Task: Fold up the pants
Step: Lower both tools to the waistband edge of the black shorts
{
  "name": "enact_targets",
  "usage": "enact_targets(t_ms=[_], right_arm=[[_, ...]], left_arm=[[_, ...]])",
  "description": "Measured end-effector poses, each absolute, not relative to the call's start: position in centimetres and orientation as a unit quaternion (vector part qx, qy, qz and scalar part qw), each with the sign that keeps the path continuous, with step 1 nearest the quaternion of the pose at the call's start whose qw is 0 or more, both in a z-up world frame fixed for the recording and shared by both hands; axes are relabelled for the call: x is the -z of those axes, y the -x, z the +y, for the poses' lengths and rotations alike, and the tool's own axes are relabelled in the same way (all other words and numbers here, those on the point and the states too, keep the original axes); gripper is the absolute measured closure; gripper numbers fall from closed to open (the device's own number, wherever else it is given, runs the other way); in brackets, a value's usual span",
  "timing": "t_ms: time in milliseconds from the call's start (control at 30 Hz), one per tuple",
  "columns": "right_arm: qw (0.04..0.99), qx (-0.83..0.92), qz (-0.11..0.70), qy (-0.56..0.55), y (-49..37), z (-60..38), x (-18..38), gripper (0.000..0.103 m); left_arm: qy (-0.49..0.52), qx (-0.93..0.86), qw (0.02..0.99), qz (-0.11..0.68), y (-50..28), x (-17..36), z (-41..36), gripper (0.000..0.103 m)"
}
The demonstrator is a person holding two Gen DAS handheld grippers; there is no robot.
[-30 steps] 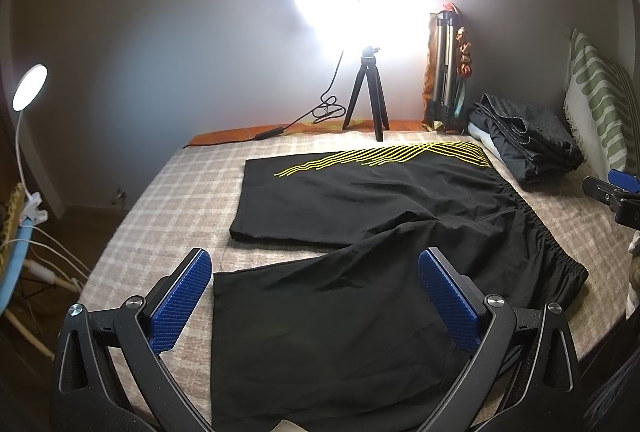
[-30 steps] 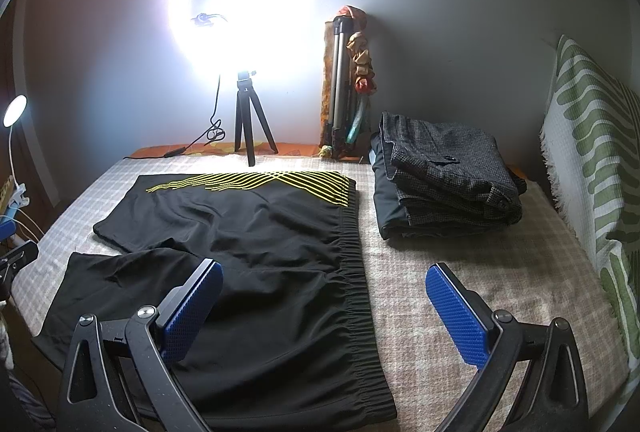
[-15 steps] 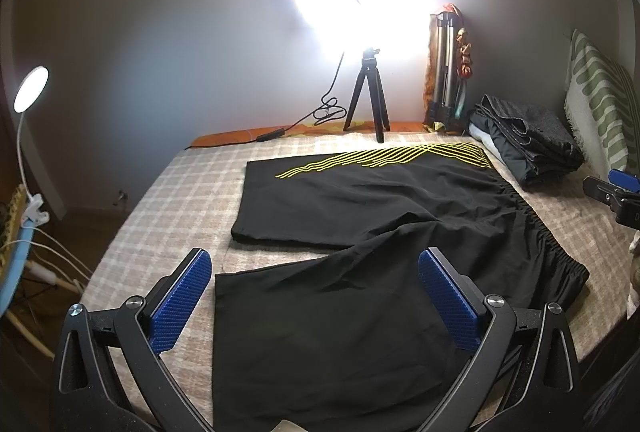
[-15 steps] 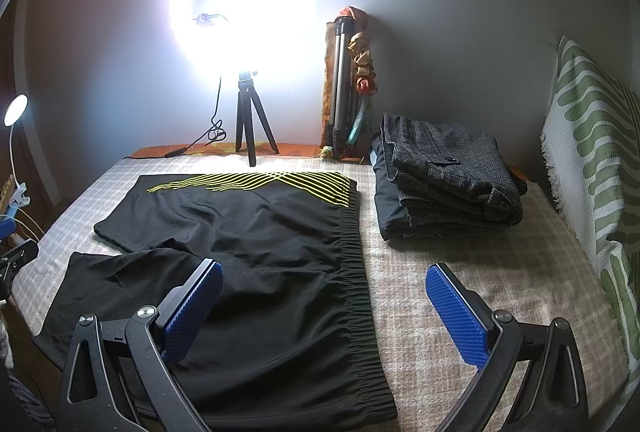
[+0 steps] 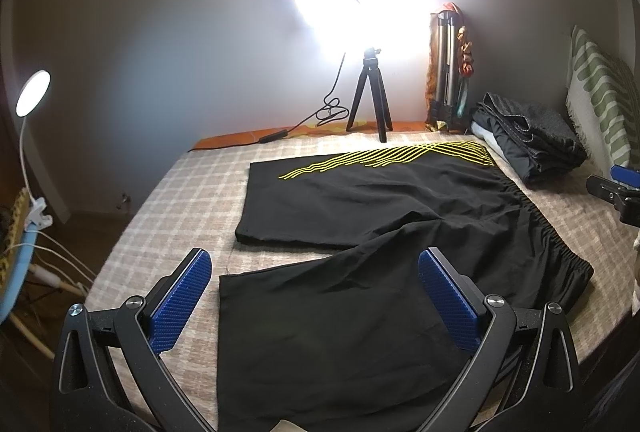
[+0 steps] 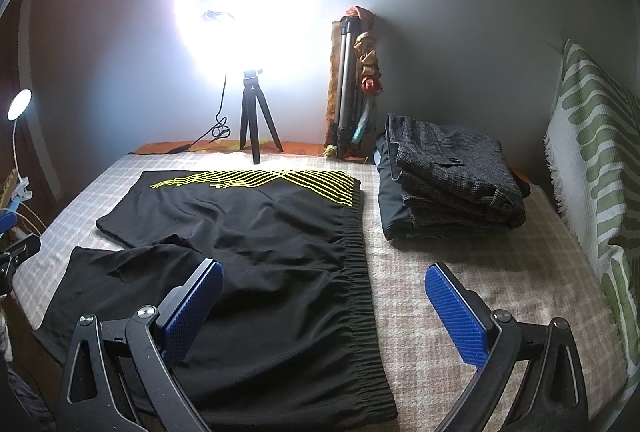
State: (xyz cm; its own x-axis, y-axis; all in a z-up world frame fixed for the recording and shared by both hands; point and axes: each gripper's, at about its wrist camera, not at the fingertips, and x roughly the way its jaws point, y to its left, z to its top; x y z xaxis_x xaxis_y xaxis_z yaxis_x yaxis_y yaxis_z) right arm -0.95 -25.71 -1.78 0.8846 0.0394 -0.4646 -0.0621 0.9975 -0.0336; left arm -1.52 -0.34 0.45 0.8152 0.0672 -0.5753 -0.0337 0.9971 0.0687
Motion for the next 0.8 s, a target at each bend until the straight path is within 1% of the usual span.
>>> enact_targets(t_ms=[200,367,533,633,800], right_arm=[[0.968,-0.043,0.246,0.024,1.1,-26.4,2.2,0.007],[0.961,-0.075,0.265,0.029,1.4,-27.0,3.1,0.016],[0.951,-0.111,0.281,0.070,2.5,-26.9,4.7,0.025],[0.945,-0.136,0.285,0.085,3.3,-26.9,5.7,0.028],[0.937,-0.159,0.283,0.131,4.5,-26.7,7.2,0.028]], left_arm=[[-0.028,-0.021,0.948,0.315,1.3,0.2,0.0,0.000],[-0.052,-0.021,0.948,0.314,2.0,0.7,-0.2,0.000],[-0.061,-0.009,0.949,0.310,3.0,1.5,0.8,0.001],[-0.064,0.005,0.946,0.316,3.4,2.3,1.4,0.010],[-0.058,0.027,0.936,0.346,4.1,3.5,2.4,0.018]])
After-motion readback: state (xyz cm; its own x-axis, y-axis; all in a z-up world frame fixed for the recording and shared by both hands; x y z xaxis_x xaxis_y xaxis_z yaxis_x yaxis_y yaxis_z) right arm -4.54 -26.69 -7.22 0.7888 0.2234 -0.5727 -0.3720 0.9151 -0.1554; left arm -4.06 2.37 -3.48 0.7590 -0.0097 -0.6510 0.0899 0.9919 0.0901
